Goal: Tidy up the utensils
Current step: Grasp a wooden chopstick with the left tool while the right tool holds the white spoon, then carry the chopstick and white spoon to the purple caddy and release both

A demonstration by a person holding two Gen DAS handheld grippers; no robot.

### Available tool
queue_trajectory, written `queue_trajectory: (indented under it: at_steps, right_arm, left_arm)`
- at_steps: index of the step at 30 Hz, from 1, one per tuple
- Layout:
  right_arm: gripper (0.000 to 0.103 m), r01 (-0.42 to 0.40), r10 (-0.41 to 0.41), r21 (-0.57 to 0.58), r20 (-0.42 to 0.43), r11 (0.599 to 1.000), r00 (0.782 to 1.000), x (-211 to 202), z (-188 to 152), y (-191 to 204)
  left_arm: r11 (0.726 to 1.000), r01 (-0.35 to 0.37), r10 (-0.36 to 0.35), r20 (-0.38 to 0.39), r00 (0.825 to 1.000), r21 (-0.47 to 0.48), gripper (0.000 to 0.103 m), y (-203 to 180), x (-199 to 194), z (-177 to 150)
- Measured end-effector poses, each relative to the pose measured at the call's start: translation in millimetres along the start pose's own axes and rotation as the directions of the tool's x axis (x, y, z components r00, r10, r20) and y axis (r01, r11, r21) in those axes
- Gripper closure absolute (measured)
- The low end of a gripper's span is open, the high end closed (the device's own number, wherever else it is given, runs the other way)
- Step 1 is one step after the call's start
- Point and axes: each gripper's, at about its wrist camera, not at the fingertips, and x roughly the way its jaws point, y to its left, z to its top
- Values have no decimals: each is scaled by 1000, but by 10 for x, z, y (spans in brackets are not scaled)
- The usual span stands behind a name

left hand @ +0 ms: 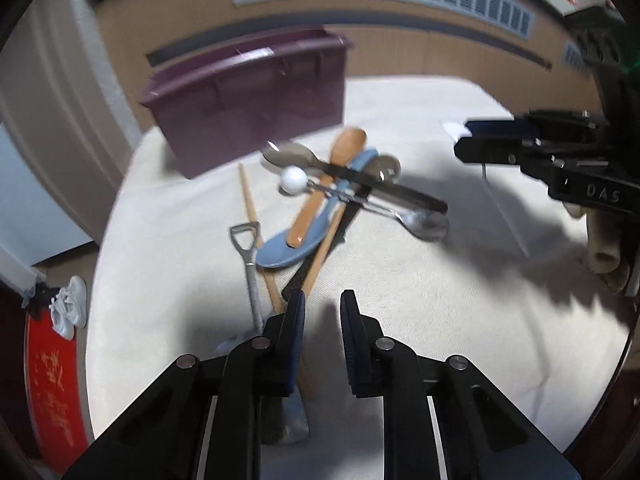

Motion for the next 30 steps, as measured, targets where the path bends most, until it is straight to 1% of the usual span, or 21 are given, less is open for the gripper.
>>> queue_trajectory:
  at_steps: [2, 4, 7, 9, 10, 11, 12, 14, 15, 16, 17, 18, 19, 22, 24, 25, 27, 30]
  right_arm:
    - [74, -4, 4, 1, -4, 1000, 1000, 27, 7, -6]
    - [74, -8, 8, 3, -8, 1000, 1000, 56, 16, -6]
    - [74, -20, 20, 10, -10, 1000, 1000, 83, 22, 4]
    - [74, -25, 25, 10, -11, 1000, 1000, 88, 19, 24]
    - [74, -27, 27, 9, -12, 1000, 1000, 91, 18, 36]
    - [74, -28, 28, 9, -13, 1000, 1000, 97, 20, 45]
    - [74, -27, 27, 9, -13, 1000, 1000, 98, 22, 53]
    - [74, -22, 22, 10, -14, 1000, 1000, 97, 26, 65]
    - [74, -18, 18, 12, -14, 1000, 1000, 94, 31, 72]
    - [74, -14, 14, 14, -12, 1000, 1000, 85, 33, 81]
    - [74, -13, 13, 16, -8, 1000, 1000, 73, 33, 88]
    - [74, -14, 14, 21, -2, 1000, 1000, 45, 30, 92]
    - [74, -19, 18, 25, 8, 1000, 1000, 7, 22, 95]
    - [74, -28, 27, 29, 31, 999, 999, -99, -6, 109]
    - [74, -31, 30, 30, 34, 999, 999, -120, -6, 122]
    - [74, -32, 31, 32, 35, 999, 999, -120, 0, 123]
    - [74, -30, 29, 36, 41, 999, 999, -125, 21, 138]
    - [74, -36, 33, 50, 66, 998, 997, -177, 63, 157]
  left_arm:
    - [999, -8, 10, -48, 999, 37, 84, -33, 76, 37]
    - [997, -47, 51, -68, 996, 54, 84, -20, 129, 92]
    - [998, -46, 50, -102, 994, 38, 84, 60, 189, 149]
    - [999, -18, 22, -134, 991, 31, 85, 73, 250, 163]
    - [999, -13, 18, -147, 989, 36, 85, 64, 281, 166]
    - [998, -23, 31, -147, 989, 56, 85, 33, 287, 176]
    - [998, -16, 26, -156, 987, 67, 85, 8, 300, 198]
    - [999, 7, 0, -164, 986, 42, 84, 11, 329, 259]
    - [1000, 5, -1, -156, 988, 24, 87, 22, 330, 281]
    - [1000, -2, 4, -144, 990, 9, 93, 27, 318, 289]
    - [1000, -13, 11, -107, 994, -18, 94, 52, 252, 289]
    - [999, -14, 11, -60, 998, -49, 97, 71, 164, 280]
    - [996, -9, 8, -6, 1000, -94, 97, 102, 56, 260]
    - [974, 38, -13, 111, 994, -223, 97, 199, -203, 168]
    - [954, 69, -8, 205, 979, -292, 97, 239, -385, 109]
    - [942, 91, -8, 252, 968, -322, 97, 269, -475, 78]
    - [925, 113, 4, 306, 952, -364, 97, 308, -580, 57]
    - [913, 124, 27, 360, 933, -388, 97, 362, -711, 105]
